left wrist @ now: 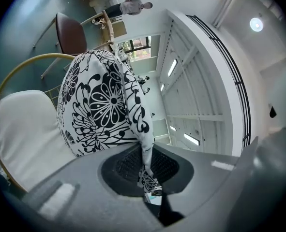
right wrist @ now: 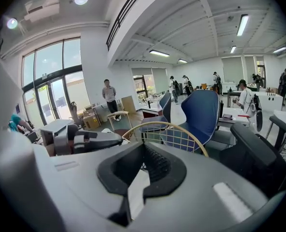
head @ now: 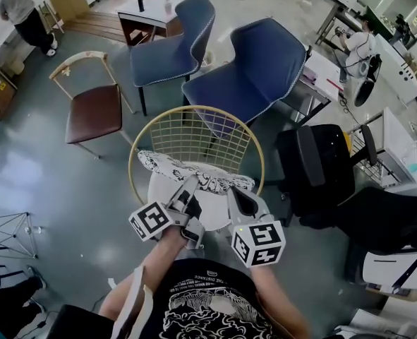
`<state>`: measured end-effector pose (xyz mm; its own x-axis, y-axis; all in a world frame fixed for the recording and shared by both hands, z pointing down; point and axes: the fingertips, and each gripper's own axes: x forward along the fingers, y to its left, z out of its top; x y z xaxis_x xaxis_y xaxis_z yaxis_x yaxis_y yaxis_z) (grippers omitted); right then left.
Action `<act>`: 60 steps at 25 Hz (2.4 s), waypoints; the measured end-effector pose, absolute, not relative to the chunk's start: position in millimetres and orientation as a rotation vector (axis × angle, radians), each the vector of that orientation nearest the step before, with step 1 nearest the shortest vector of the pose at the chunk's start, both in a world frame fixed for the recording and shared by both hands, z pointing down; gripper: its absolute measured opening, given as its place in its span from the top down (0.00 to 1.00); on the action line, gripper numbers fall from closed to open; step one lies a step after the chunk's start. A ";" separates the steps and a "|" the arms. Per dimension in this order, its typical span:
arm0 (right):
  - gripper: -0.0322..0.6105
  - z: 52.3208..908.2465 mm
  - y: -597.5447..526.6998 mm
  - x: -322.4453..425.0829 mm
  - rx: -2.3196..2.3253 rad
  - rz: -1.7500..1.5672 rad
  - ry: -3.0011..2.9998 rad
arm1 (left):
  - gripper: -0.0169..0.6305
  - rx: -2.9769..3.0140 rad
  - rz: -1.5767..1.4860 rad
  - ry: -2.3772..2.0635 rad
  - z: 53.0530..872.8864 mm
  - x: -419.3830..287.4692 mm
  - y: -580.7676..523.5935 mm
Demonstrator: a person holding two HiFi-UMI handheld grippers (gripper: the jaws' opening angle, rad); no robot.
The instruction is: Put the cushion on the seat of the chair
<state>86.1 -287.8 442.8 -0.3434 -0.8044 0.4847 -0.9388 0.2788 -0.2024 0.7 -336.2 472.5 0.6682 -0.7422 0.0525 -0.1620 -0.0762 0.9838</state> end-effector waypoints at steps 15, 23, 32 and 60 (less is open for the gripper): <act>0.95 460.8 -299.6 82.7 1.574 0.714 -2.225 | 0.94 1.563 -0.473 -0.735 513.8 -0.2 -330.0; 0.95 489.6 -281.7 66.6 1.476 0.785 -2.216 | 0.93 1.485 -0.401 -0.776 557.6 -18.7 -294.7; 0.95 520.9 -260.2 56.4 1.372 0.844 -2.200 | 0.93 1.441 -0.320 -0.778 599.0 -15.5 -259.4; 0.95 588.7 -172.1 33.4 1.174 0.958 -2.202 | 0.88 1.161 -0.078 -0.999 778.7 -67.2 -120.3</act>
<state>33.4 -172.1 588.7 -0.5269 -0.5226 0.6703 -0.8467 0.3919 -0.3599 -67.2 -120.3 778.7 0.5890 -0.5256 0.6139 -0.4242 0.4456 0.7884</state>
